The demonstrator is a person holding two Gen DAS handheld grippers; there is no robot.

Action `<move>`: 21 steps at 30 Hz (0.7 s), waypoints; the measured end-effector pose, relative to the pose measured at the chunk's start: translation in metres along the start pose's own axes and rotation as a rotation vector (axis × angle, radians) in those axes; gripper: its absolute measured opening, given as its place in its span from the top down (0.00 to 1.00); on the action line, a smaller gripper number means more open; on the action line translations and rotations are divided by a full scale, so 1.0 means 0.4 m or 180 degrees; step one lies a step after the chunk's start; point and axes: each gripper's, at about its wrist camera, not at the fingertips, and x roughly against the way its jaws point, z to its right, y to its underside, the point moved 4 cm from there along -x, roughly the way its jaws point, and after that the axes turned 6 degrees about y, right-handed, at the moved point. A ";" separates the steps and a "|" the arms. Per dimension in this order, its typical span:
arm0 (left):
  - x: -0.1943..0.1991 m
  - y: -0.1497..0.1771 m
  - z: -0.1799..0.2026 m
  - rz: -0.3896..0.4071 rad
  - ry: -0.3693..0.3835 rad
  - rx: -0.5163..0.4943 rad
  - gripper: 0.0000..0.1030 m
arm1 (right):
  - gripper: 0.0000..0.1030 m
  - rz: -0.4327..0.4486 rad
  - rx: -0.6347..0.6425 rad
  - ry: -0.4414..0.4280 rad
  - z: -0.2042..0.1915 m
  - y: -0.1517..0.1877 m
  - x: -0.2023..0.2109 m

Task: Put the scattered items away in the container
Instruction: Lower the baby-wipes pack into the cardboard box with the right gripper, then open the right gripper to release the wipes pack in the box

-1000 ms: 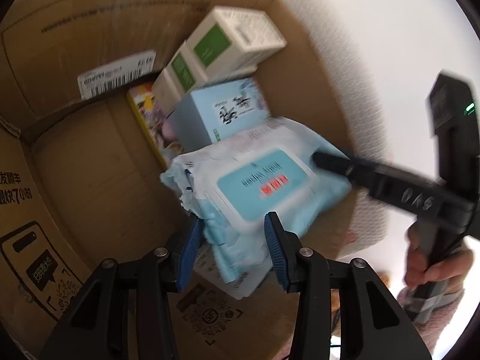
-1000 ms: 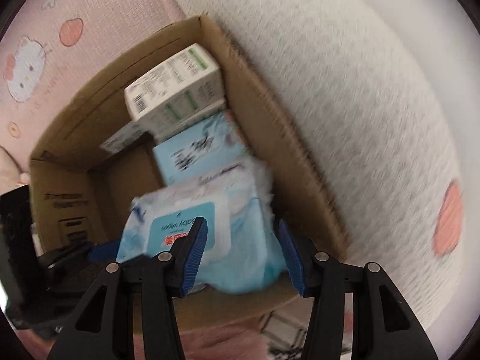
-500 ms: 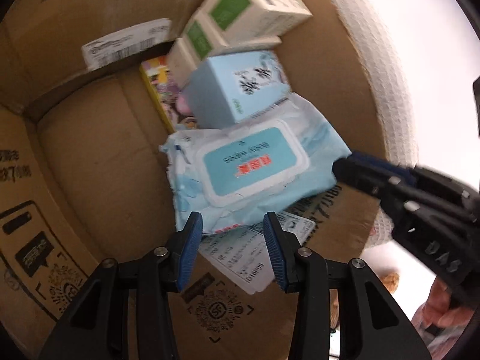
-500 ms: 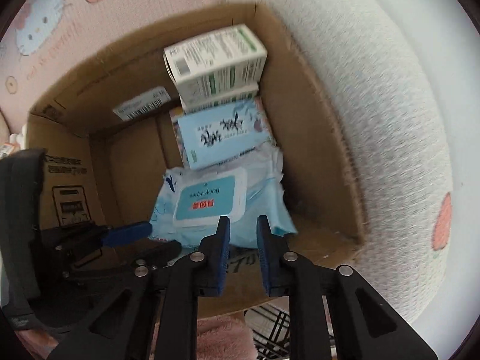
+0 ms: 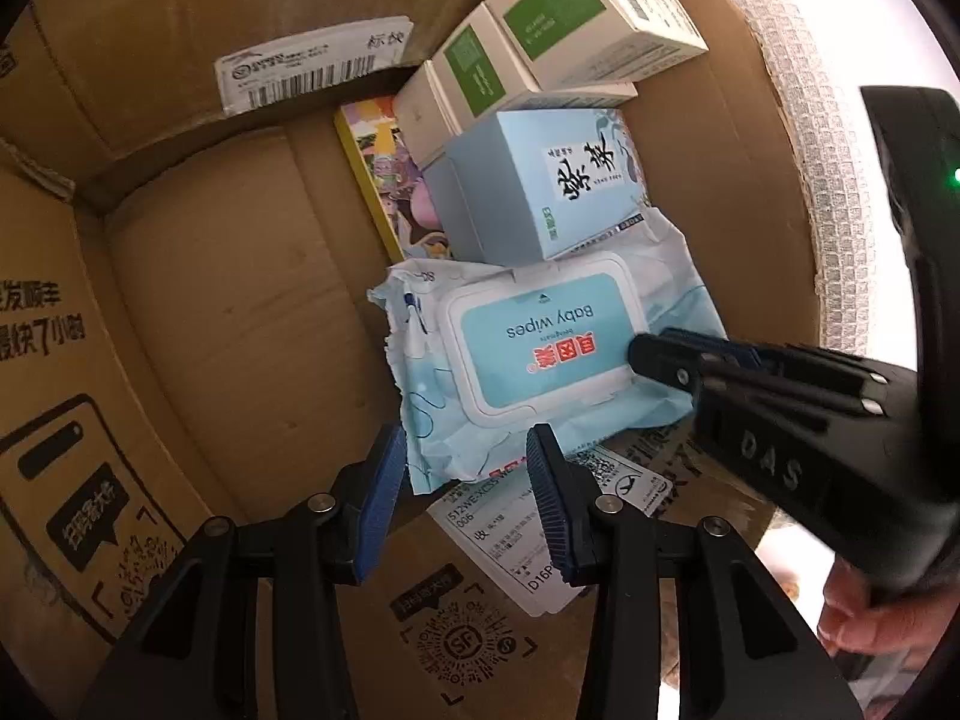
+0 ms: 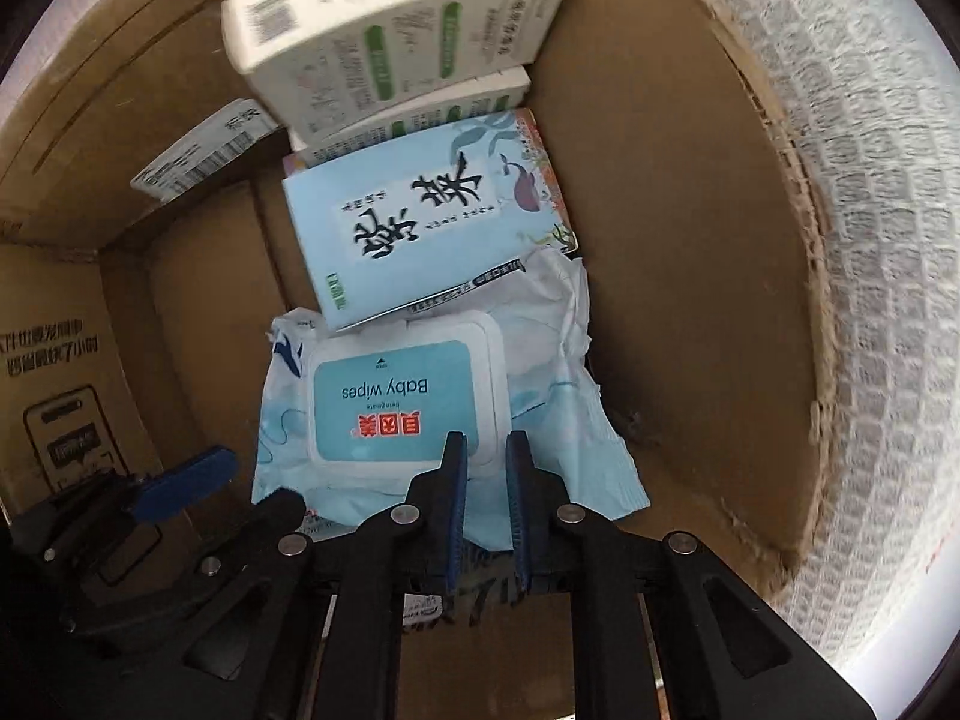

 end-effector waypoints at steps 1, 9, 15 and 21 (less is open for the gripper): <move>0.000 -0.001 -0.002 0.0007 -0.0014 0.0008 0.56 | 0.90 -0.0033 -0.0036 -0.0014 0.006 -0.004 -0.007; 0.000 0.010 -0.008 -0.0017 -0.0030 -0.0005 0.56 | 0.90 -0.0328 -0.0270 0.0238 0.002 -0.030 -0.107; 0.006 -0.018 -0.022 -0.0051 -0.0073 0.0083 0.56 | 0.90 -0.0254 -0.0524 0.0023 0.039 -0.016 -0.074; 0.001 -0.053 -0.040 -0.0072 -0.0085 0.0213 0.71 | 0.90 -0.0272 -0.0652 -0.0126 0.056 0.024 -0.018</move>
